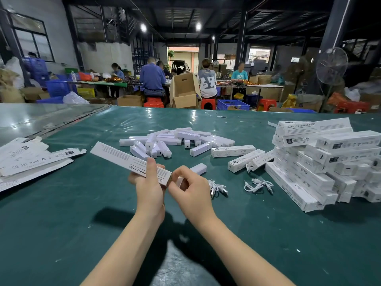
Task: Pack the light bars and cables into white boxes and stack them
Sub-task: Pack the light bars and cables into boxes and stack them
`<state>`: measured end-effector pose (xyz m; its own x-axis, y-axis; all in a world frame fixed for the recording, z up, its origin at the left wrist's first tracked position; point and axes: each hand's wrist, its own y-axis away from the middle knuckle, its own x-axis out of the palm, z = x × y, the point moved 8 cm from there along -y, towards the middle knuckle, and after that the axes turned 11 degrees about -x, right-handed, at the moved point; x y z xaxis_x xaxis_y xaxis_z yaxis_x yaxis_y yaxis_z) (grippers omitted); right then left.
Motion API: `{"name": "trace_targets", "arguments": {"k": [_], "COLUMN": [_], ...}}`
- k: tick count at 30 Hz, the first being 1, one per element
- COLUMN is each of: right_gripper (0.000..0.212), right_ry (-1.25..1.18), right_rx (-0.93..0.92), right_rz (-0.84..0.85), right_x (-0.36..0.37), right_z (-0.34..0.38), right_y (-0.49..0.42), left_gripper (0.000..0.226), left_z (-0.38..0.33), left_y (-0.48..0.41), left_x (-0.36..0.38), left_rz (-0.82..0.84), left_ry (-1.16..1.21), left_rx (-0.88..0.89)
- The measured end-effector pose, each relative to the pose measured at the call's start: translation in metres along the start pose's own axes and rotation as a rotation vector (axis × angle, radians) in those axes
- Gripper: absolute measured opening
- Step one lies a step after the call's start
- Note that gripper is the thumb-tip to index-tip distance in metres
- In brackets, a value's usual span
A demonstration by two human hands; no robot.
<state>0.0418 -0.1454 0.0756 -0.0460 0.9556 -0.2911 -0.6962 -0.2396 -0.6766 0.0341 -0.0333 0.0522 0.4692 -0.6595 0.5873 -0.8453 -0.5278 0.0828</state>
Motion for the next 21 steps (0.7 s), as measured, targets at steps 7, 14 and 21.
{"name": "trace_targets", "arguments": {"k": [7,14,21], "right_gripper": [0.018,0.007,0.022], "right_ry": [-0.081,-0.297,-0.595], "right_rx": [-0.060,0.095,0.239], "right_rz": [-0.054,-0.065,-0.061], "right_x": [0.000,-0.001,0.002], "right_z": [0.004,-0.008,-0.025], "right_y": [0.000,0.000,-0.001], "left_gripper": [0.016,0.016,0.006], "left_z": [0.000,0.005,0.009], "left_y": [-0.003,-0.004,-0.002], "left_x": [-0.002,0.007,0.008], "left_rz": [0.030,0.181,0.229], "left_ry": [0.004,-0.118,-0.139], "left_rx": [-0.002,-0.042,-0.101]}}
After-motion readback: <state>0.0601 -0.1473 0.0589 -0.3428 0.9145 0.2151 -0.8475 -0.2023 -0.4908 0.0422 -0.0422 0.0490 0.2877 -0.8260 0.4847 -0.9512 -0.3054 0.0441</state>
